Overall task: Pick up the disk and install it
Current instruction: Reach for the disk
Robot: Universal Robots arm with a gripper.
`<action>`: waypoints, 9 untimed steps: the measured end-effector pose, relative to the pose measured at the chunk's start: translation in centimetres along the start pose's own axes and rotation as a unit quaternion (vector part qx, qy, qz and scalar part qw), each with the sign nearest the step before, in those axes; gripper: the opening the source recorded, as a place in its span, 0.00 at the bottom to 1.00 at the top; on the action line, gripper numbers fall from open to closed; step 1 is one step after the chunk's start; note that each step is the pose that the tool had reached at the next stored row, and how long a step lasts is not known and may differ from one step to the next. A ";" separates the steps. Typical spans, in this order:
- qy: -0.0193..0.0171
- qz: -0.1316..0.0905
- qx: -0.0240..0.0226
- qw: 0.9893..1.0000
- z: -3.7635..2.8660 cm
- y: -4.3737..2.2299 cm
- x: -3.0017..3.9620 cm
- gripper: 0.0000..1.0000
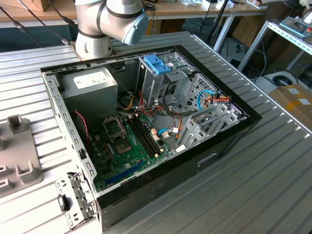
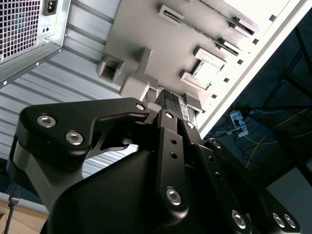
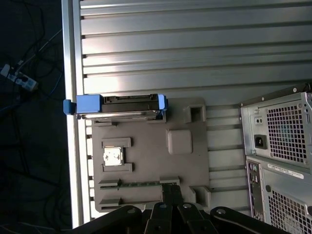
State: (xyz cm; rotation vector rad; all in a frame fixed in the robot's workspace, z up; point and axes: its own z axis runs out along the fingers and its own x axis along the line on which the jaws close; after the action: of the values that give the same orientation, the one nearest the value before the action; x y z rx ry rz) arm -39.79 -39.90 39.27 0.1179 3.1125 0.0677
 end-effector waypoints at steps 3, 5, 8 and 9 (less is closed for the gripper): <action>0.000 0.000 0.000 1.000 0.00 0.00 0.00 0.10; 0.000 0.000 0.000 1.000 0.00 0.00 0.00 0.10; 0.000 0.000 0.000 1.000 0.00 0.00 0.04 0.10; 0.000 0.000 0.000 1.000 0.00 -0.01 0.11 0.10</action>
State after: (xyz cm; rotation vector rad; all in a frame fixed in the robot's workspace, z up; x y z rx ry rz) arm -39.90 -39.90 39.27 0.1183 3.1125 0.0676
